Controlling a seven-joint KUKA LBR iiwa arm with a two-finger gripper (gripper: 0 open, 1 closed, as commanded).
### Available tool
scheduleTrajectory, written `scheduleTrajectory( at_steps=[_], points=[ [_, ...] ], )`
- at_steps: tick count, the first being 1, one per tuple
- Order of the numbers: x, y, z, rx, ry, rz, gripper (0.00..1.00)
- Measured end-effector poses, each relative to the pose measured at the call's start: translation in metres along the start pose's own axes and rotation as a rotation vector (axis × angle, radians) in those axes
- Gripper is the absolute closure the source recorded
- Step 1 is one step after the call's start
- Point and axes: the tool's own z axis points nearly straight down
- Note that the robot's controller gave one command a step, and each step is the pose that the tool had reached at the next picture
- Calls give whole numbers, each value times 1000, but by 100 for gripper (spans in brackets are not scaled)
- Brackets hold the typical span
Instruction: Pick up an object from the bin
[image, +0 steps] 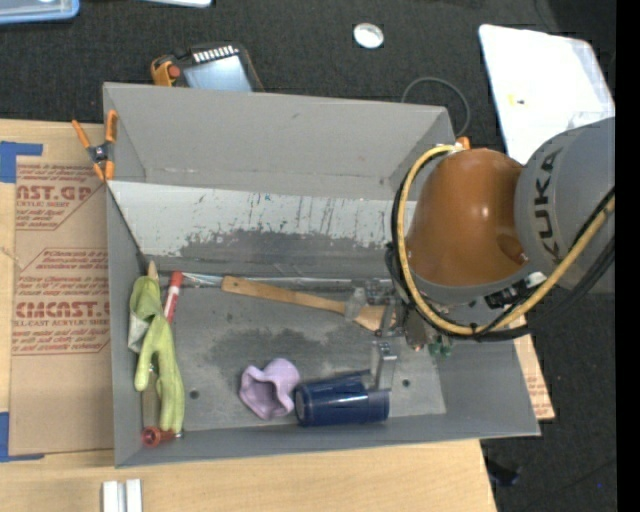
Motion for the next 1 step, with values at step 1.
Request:
scheduleTrajectory(
  at_steps=[1],
  points=[
    [-1,0,-4,0,-8,1,0]
  ],
)
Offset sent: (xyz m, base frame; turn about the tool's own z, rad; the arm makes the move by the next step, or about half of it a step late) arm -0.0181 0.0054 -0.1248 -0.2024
